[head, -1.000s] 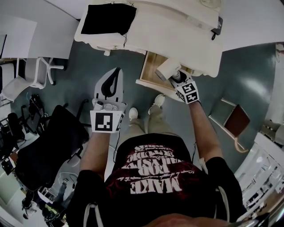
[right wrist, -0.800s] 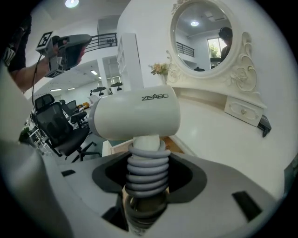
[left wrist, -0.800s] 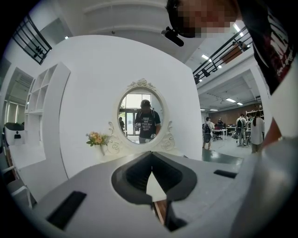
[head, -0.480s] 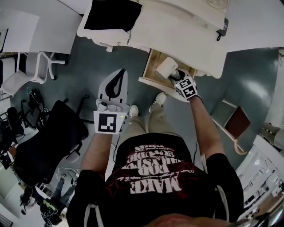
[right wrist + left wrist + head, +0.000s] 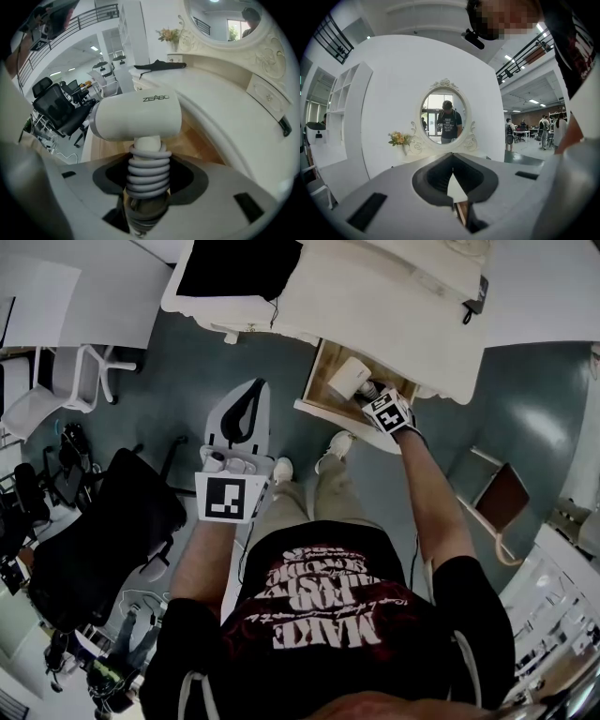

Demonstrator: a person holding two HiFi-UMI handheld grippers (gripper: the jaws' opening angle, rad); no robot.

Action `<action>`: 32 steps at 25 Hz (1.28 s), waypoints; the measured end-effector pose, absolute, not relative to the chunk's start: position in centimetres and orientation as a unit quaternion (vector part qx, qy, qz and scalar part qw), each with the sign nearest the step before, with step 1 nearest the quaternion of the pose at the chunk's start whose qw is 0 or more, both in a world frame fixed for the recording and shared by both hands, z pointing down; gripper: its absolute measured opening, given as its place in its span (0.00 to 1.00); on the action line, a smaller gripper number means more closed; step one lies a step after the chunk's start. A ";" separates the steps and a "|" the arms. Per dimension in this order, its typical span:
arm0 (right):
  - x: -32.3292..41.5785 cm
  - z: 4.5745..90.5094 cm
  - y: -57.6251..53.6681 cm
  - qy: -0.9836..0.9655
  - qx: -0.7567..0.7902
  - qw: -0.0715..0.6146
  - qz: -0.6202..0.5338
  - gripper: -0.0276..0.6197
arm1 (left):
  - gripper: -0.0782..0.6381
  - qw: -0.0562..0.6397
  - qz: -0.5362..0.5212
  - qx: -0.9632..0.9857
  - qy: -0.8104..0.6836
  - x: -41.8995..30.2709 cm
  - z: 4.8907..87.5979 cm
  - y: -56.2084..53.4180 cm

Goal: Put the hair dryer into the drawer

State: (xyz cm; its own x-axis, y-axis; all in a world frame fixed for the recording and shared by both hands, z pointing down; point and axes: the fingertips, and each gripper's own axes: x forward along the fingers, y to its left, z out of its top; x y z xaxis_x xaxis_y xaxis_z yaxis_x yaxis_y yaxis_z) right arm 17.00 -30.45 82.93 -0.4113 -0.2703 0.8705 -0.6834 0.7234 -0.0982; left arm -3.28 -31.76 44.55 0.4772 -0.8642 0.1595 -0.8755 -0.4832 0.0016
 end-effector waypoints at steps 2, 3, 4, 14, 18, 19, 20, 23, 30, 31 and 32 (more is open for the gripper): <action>17.0 83.6 -30.3 -0.803 0.287 0.469 0.230 0.40 | 0.11 0.044 0.072 0.858 -0.507 -3.4 44.7 -31.6; 17.0 84.0 -30.2 -0.800 0.284 0.475 0.232 0.40 | 0.11 0.045 0.075 0.857 -0.507 -3.5 44.8 -31.5; 16.9 84.3 -30.1 -0.797 0.281 0.480 0.236 0.40 | 0.11 0.048 0.077 0.856 -0.509 -3.7 44.9 -31.4; 16.6 88.0 -29.4 -0.764 0.261 0.533 0.252 0.40 | 0.11 0.044 0.099 0.853 -0.510 -4.9 46.0 -30.5; 16.3 88.6 -29.5 -0.756 0.260 0.547 0.247 0.40 | 0.11 0.044 0.094 0.853 -0.512 -5.2 46.0 -30.3; 16.2 88.8 -29.5 -0.754 0.259 0.552 0.245 0.40 | 0.11 0.046 0.095 0.853 -0.512 -5.2 46.1 -30.3; 16.1 89.0 -29.5 -0.753 0.257 0.556 0.242 0.40 | 0.11 0.048 0.096 0.853 -0.511 -5.2 46.2 -30.3; 15.8 89.5 -29.2 -0.748 0.250 0.568 0.237 0.40 | 0.11 0.047 0.099 0.855 -0.506 -4.9 46.3 -30.3; 16.5 90.0 -29.0 -0.738 0.264 0.568 0.253 0.44 | 0.11 0.040 0.101 0.858 -0.502 -4.9 45.7 -30.1; 16.3 89.5 -29.3 -0.744 0.265 0.559 0.251 0.46 | 0.11 0.037 0.100 0.859 -0.500 -4.9 45.5 -30.2; 16.3 89.0 -29.6 -0.749 0.267 0.553 0.249 0.47 | 0.11 0.033 0.100 0.861 -0.498 -4.9 45.2 -30.3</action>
